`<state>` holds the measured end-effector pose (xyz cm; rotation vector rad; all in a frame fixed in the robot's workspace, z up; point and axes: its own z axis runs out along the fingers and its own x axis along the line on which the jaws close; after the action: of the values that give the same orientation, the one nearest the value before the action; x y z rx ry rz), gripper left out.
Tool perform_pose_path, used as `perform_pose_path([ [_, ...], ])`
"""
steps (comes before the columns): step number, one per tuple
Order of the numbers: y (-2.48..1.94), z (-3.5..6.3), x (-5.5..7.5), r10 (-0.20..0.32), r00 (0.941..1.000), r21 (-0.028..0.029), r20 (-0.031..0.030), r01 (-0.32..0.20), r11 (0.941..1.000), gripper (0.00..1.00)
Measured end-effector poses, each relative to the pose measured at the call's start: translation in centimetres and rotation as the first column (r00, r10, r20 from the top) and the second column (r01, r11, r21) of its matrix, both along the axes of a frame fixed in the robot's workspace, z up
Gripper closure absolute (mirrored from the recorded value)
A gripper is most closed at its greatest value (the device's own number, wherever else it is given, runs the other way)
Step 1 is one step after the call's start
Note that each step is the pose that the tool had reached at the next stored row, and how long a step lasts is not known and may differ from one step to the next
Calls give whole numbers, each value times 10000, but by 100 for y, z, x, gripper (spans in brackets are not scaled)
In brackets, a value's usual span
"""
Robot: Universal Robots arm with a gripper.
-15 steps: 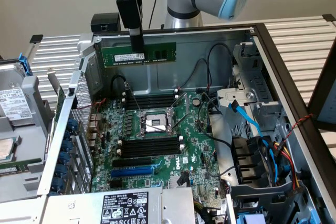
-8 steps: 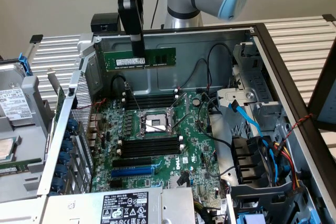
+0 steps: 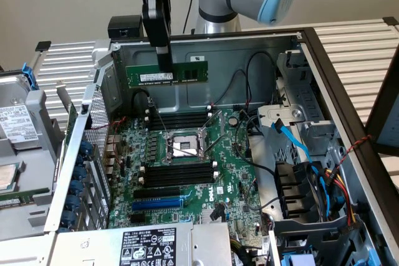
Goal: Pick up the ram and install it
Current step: 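Insert the ram into the slot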
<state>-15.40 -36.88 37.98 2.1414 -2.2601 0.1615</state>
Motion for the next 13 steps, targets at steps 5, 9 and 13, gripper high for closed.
perform_pose_path([
  [5, 0, -92, 0, -68, 10000, 0, 0, 68, 10000, 88],
  [9, 0, -166, 0, -151, 9999, 0, 0, 151, 9999, 88],
  [13, -24, -283, 0, -244, 9997, 0, 0, 244, 9997, 88],
])
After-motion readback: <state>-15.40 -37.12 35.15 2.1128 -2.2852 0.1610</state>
